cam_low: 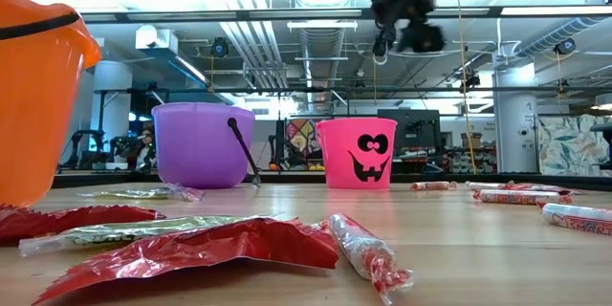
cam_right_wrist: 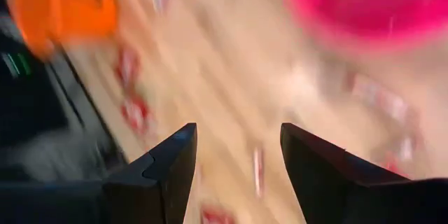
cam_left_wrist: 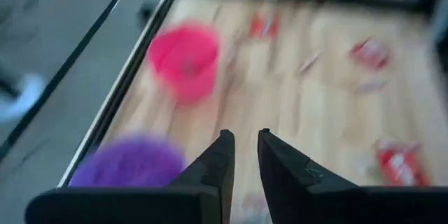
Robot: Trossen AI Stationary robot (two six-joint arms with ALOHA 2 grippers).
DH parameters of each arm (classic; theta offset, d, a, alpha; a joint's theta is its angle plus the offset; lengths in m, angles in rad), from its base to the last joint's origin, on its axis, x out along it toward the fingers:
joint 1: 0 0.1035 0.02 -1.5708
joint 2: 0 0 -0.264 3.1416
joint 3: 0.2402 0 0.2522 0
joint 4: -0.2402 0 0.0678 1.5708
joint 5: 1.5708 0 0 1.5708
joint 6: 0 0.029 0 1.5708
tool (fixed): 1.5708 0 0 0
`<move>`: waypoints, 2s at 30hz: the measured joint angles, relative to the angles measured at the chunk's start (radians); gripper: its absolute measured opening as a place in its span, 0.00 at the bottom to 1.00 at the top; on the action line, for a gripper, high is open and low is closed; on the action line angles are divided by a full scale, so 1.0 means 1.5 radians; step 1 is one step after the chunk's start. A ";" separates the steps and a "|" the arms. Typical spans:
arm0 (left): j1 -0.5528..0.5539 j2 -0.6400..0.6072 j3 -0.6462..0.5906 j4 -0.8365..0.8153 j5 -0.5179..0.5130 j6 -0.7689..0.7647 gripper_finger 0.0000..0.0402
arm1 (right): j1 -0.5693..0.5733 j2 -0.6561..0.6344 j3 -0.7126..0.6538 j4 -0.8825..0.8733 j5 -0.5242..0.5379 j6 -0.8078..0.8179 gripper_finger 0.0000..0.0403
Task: Sort candy by brand, put in halloween buckets
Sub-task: Put the white candy into the orange bucket
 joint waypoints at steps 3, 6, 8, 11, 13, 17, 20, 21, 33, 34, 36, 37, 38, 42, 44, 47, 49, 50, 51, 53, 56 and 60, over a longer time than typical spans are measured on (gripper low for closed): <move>0.097 -0.019 -0.073 0.149 0.191 0.069 0.10 | 0.047 -0.014 -0.034 -0.098 0.045 -0.101 0.49; 0.176 -0.026 -0.153 0.288 0.342 0.079 0.09 | 0.076 -0.034 -0.107 -0.097 0.095 -0.133 0.49; 0.205 -0.023 -0.201 0.356 0.387 0.065 0.09 | 0.095 -0.054 -0.165 -0.053 0.101 -0.117 0.49; 0.217 -0.015 -0.251 0.439 0.395 0.039 0.09 | 0.128 -0.099 -0.264 0.048 0.104 -0.063 0.49; 0.217 -0.008 -0.270 0.480 0.398 0.014 0.09 | 0.157 -0.129 -0.330 0.128 0.119 -0.012 0.49; 0.216 0.007 -0.275 0.553 0.388 -0.082 0.09 | 0.223 -0.188 -0.438 0.250 0.171 0.045 0.47; 0.216 0.012 -0.267 0.560 0.370 -0.109 0.09 | 0.284 -0.215 -0.498 0.310 0.192 0.059 0.45; 0.215 0.013 -0.263 0.558 0.359 -0.114 0.09 | 0.306 -0.221 -0.516 0.327 0.196 0.065 0.44; 0.148 0.011 -0.157 0.392 0.239 -0.143 0.09 | 0.538 -0.195 -0.601 0.440 0.366 0.197 0.40; 0.143 0.011 -0.152 0.373 0.234 -0.142 0.09 | 0.541 -0.188 -0.604 0.454 0.366 0.204 0.40; 0.131 0.009 -0.148 0.351 0.233 -0.143 0.09 | 0.542 -0.169 -0.610 0.475 0.368 0.229 0.40; 0.125 0.007 -0.150 0.347 0.233 -0.142 0.09 | 0.543 -0.157 -0.614 0.483 0.375 0.235 0.41; 0.120 0.004 -0.155 0.347 0.234 -0.142 0.09 | 0.542 -0.144 -0.617 0.492 0.381 0.236 0.41; 0.103 -0.002 -0.178 0.344 0.232 -0.140 0.09 | 0.539 -0.082 -0.617 0.519 0.392 0.261 0.40; 0.092 -0.004 -0.186 0.344 0.232 -0.140 0.09 | 0.539 -0.048 -0.617 0.524 0.403 0.287 0.38; 0.071 -0.007 -0.191 0.345 0.234 -0.138 0.09 | 0.539 -0.014 -0.614 0.543 0.403 0.311 0.34; 0.058 -0.007 -0.195 0.345 0.234 -0.127 0.09 | 0.539 0.001 -0.616 0.556 0.402 0.325 0.28; 0.052 -0.007 -0.198 0.344 0.234 -0.121 0.09 | 0.539 0.005 -0.616 0.562 0.403 0.336 0.24; 0.047 -0.007 -0.201 0.343 0.234 -0.119 0.09 | 0.538 0.006 -0.615 0.566 0.404 0.343 0.20; 0.038 -0.008 -0.212 0.345 0.234 -0.117 0.09 | 0.538 -0.001 -0.615 0.570 0.405 0.356 0.10; 0.023 -0.011 -0.240 0.344 0.234 -0.113 0.09 | 0.538 -0.039 -0.616 0.582 0.402 0.379 0.07; -0.004 -0.011 -0.295 0.394 0.234 -0.118 0.09 | 0.536 -0.130 -0.604 0.605 0.394 0.390 0.07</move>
